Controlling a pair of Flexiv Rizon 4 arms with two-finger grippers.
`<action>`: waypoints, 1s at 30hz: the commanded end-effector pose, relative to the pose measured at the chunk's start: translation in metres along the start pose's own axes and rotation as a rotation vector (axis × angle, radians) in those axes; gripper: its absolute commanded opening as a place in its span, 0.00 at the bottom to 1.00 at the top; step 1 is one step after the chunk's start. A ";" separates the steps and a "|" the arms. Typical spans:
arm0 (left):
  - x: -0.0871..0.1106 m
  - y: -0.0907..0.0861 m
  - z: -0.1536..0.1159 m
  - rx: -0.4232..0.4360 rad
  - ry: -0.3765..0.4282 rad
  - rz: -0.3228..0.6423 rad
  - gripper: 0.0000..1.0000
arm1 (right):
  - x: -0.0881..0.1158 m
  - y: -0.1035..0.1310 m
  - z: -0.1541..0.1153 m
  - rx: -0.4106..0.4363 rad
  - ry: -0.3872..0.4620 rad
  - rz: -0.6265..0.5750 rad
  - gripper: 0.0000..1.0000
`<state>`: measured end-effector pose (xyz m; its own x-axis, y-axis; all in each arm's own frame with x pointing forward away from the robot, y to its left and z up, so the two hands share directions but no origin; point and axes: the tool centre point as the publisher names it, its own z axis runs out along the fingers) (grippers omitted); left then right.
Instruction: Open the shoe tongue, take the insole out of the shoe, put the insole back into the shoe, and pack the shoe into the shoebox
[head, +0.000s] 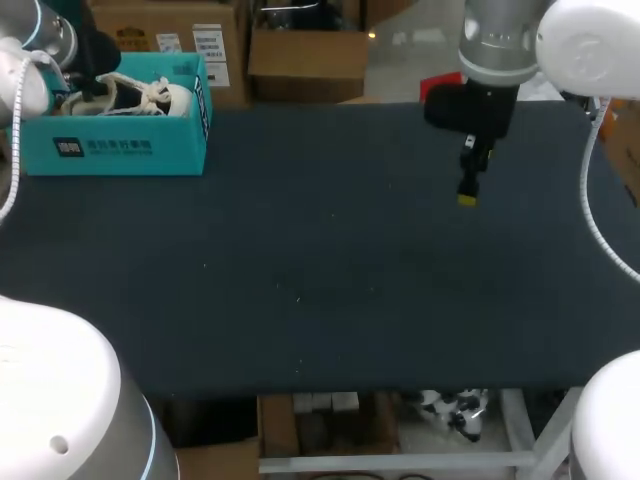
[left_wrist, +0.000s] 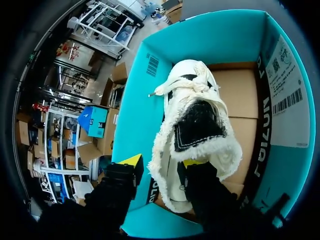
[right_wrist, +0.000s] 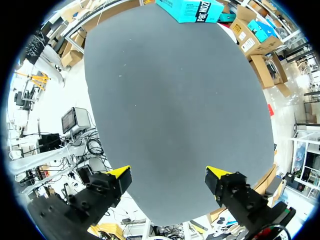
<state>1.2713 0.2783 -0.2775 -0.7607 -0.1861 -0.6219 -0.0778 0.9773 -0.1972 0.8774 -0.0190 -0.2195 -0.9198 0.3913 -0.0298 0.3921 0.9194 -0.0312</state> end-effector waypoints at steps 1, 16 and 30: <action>-0.009 -0.004 0.020 -0.004 0.036 -0.022 0.00 | 0.000 0.000 -0.001 0.002 0.000 0.000 1.00; -0.002 -0.013 -0.028 0.089 0.043 -0.008 0.00 | 0.000 0.000 -0.001 0.002 0.000 0.000 1.00; 0.009 -0.008 -0.020 0.070 0.126 -0.001 0.00 | 0.000 0.000 -0.001 0.002 0.000 0.000 1.00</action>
<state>1.2387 0.2724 -0.2623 -0.8242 -0.1695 -0.5404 -0.0287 0.9655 -0.2590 0.8774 -0.0190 -0.2195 -0.9197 0.3914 -0.0298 0.3922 0.9193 -0.0311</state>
